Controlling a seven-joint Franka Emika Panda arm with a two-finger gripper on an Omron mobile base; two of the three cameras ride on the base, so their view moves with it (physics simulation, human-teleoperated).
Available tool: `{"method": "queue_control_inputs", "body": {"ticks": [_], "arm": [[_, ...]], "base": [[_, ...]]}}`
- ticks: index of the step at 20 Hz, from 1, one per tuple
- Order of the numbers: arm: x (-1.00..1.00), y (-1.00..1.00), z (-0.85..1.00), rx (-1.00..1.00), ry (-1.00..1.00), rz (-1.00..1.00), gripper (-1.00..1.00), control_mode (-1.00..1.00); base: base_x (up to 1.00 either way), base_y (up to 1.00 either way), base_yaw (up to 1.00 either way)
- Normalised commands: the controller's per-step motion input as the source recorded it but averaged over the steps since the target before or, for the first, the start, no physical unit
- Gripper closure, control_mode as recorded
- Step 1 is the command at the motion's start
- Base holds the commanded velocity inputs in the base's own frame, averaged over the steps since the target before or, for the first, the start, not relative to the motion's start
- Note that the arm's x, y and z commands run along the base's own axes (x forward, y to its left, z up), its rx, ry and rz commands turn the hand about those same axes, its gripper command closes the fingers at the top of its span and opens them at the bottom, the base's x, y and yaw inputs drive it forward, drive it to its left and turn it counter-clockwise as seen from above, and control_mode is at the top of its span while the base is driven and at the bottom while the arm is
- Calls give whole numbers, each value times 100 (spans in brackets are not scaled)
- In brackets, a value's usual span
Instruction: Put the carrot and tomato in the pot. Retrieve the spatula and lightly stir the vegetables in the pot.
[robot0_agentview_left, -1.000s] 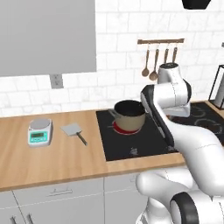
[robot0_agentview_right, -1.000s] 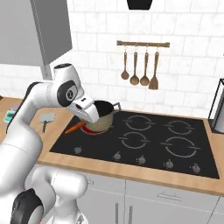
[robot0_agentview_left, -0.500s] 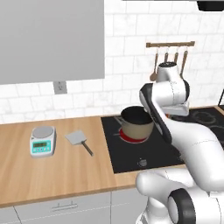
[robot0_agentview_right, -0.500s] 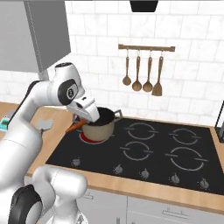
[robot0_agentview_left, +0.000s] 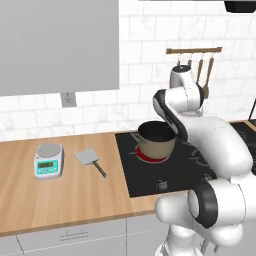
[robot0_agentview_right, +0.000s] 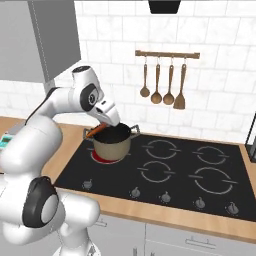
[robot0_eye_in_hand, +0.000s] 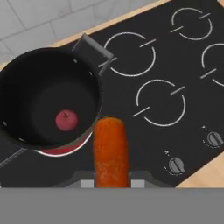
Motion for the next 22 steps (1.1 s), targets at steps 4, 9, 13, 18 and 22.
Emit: {"method": "queue_control_inputs", "body": {"ticks": [4,9,13,18,22], "arm": [[57,1,-26,0,-12,0,100,-100],[42,0,-52,0,-13,0,100,-100],[49,12,-48,0,-9,0,100,-100],[44,8,-19,0,-6,0,100,-100],[24,3,-10,0,-8,-1,100,-100]], "base": [[0,0,0],[0,0,0],[0,0,0],[0,0,0],[0,0,0]]}}
